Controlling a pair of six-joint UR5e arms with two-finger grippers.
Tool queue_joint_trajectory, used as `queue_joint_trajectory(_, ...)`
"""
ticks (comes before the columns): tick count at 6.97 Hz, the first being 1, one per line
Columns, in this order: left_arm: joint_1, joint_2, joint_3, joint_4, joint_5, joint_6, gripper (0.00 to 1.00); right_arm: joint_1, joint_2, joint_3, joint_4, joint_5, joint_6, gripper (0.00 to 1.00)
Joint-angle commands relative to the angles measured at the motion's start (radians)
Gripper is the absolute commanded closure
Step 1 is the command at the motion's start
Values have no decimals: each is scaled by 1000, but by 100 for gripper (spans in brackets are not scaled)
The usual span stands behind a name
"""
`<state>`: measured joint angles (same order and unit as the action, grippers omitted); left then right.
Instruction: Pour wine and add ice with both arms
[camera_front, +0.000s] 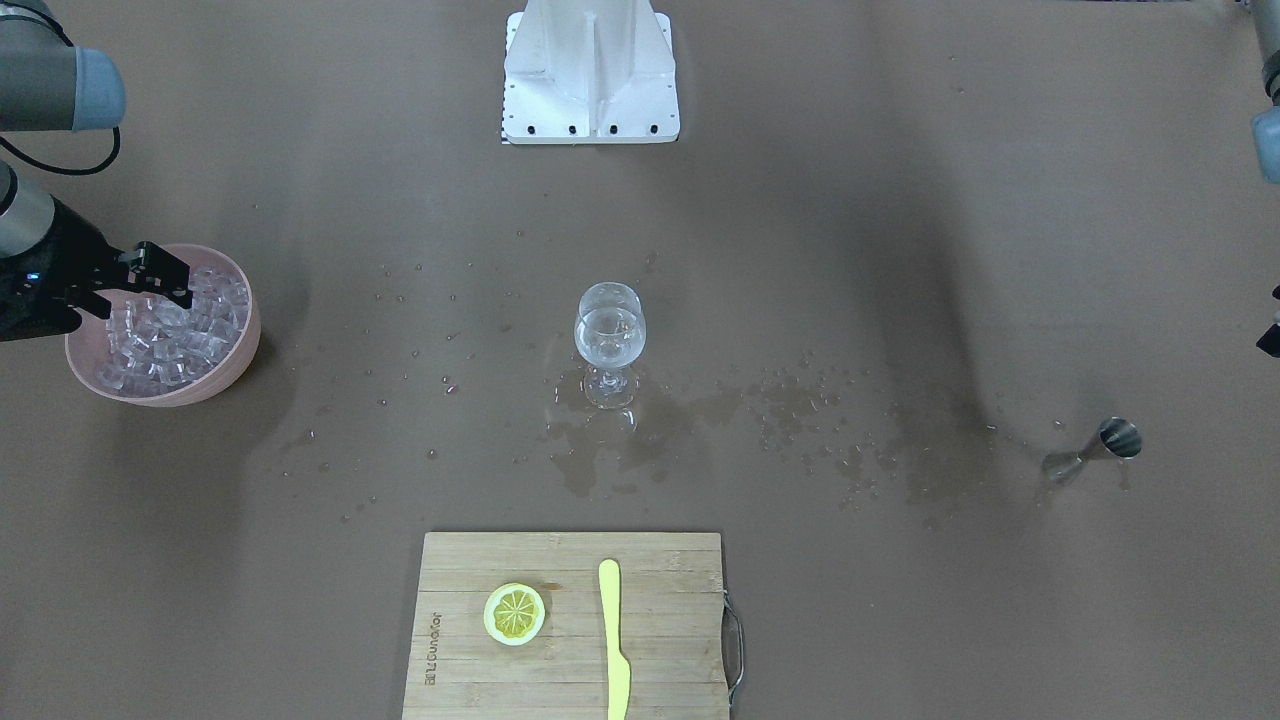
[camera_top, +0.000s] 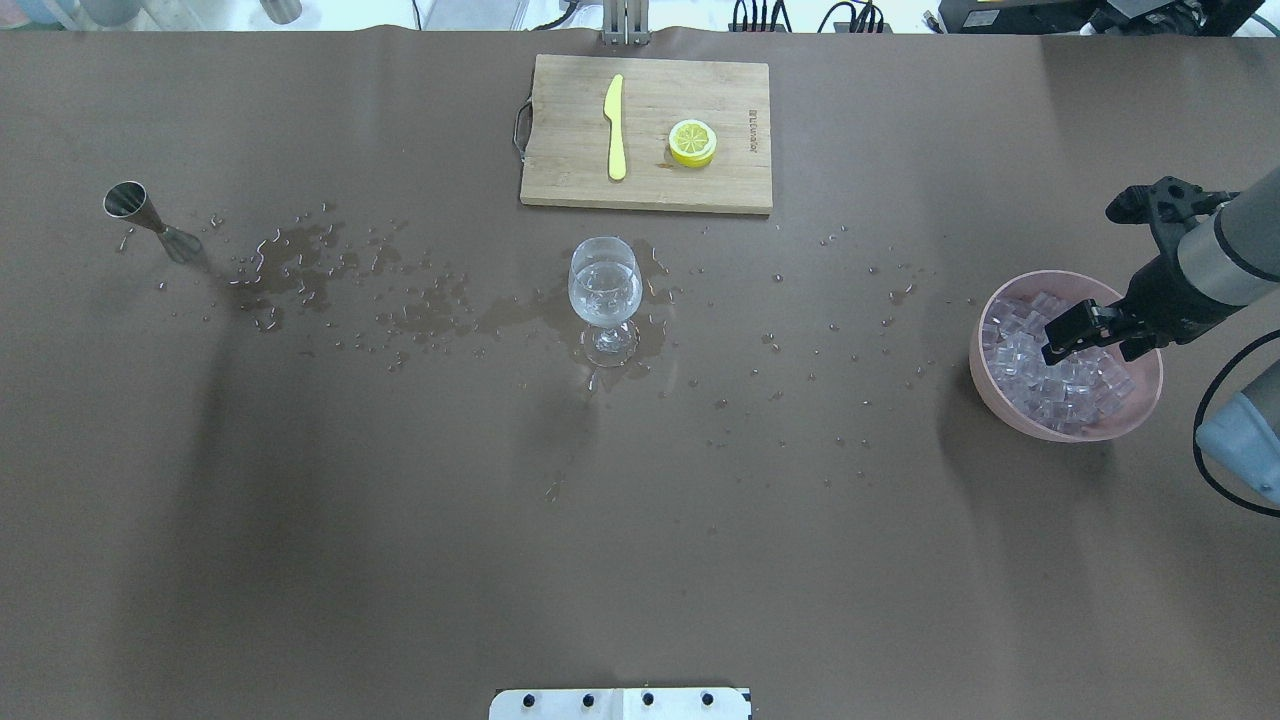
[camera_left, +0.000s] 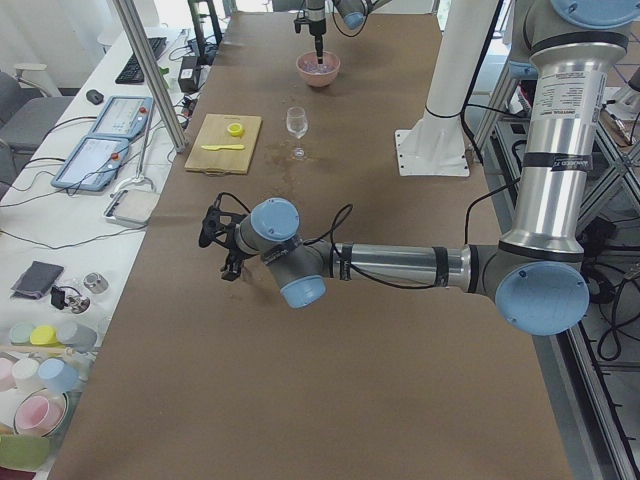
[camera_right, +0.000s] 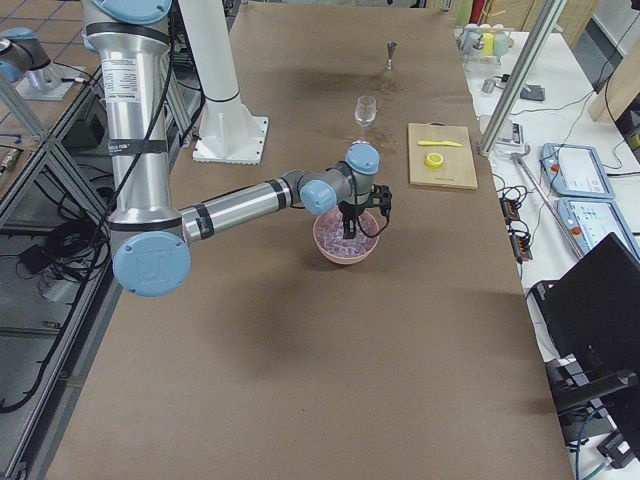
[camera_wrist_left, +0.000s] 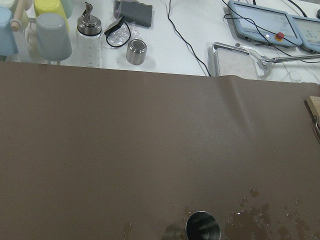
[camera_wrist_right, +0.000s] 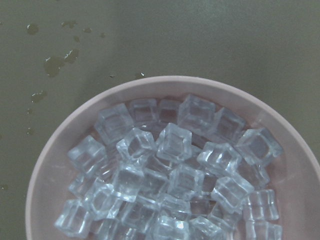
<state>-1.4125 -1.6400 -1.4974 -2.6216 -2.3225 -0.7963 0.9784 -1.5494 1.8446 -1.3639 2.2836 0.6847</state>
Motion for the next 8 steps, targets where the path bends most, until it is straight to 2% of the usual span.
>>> queue_joint_trajectory(1, 1, 2, -1, 0, 0, 0, 2, -29, 6, -1, 0, -16, 9, 1)
queue_joint_trajectory(2, 1, 2, -1, 0, 0, 0, 2, -43, 8, -2, 0, -22, 9, 3)
queue_joint_trajectory(8, 0, 3, -1, 0, 0, 0, 2, -53, 26, -19, -11, -29, 1, 33)
